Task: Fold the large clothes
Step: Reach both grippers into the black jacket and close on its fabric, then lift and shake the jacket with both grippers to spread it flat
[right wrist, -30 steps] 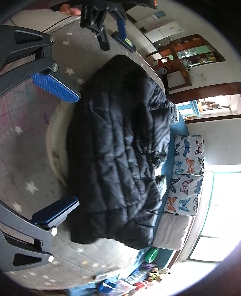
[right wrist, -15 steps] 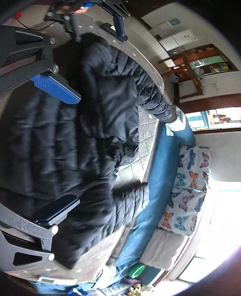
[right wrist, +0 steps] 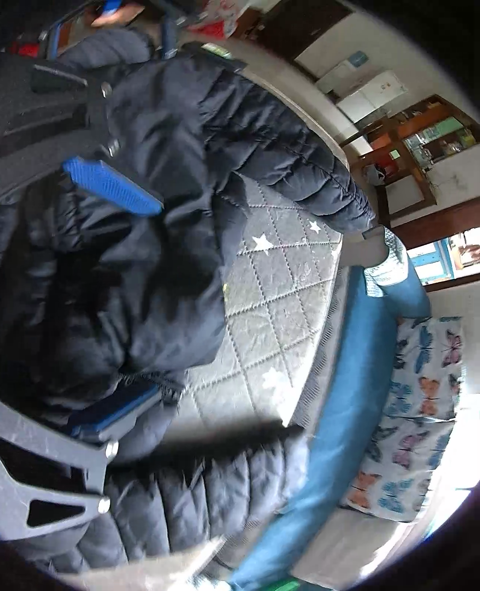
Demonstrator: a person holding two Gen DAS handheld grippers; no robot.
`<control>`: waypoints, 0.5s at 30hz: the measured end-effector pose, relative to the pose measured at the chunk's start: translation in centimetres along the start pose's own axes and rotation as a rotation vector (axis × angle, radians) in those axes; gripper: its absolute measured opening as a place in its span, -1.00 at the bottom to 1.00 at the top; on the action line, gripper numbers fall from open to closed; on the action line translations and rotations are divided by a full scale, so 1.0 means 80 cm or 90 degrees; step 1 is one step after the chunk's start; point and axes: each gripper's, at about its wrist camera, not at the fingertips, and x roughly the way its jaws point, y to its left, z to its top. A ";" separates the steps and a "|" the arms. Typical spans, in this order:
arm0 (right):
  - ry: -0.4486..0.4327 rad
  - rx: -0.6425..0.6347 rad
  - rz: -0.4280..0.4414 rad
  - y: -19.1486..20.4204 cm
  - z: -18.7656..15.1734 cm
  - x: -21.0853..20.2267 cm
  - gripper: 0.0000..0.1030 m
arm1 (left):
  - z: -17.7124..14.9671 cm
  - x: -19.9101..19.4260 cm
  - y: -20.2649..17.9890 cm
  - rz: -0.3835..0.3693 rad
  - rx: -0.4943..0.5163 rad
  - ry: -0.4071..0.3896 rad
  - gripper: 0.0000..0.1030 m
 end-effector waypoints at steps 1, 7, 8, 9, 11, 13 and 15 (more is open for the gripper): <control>0.015 0.017 0.010 -0.005 0.000 0.004 0.36 | 0.000 0.002 0.004 -0.004 -0.007 0.000 0.29; -0.012 0.050 -0.009 -0.013 -0.016 -0.034 -0.67 | -0.005 -0.019 0.002 0.003 -0.017 -0.034 -0.31; -0.026 0.052 -0.012 -0.012 -0.018 -0.045 -0.70 | -0.006 -0.025 -0.001 0.008 -0.019 -0.040 -0.32; -0.041 0.049 -0.018 -0.008 -0.021 -0.055 -0.73 | -0.007 -0.033 -0.006 0.010 -0.018 -0.048 -0.35; -0.077 0.039 -0.020 0.002 -0.031 -0.085 -0.76 | -0.012 -0.054 -0.015 0.014 -0.013 -0.063 -0.38; -0.120 0.028 -0.021 0.017 -0.048 -0.129 -0.77 | -0.020 -0.079 -0.023 0.008 -0.018 -0.081 -0.41; -0.159 0.016 -0.016 0.040 -0.067 -0.170 -0.77 | -0.031 -0.108 -0.031 0.002 -0.023 -0.101 -0.45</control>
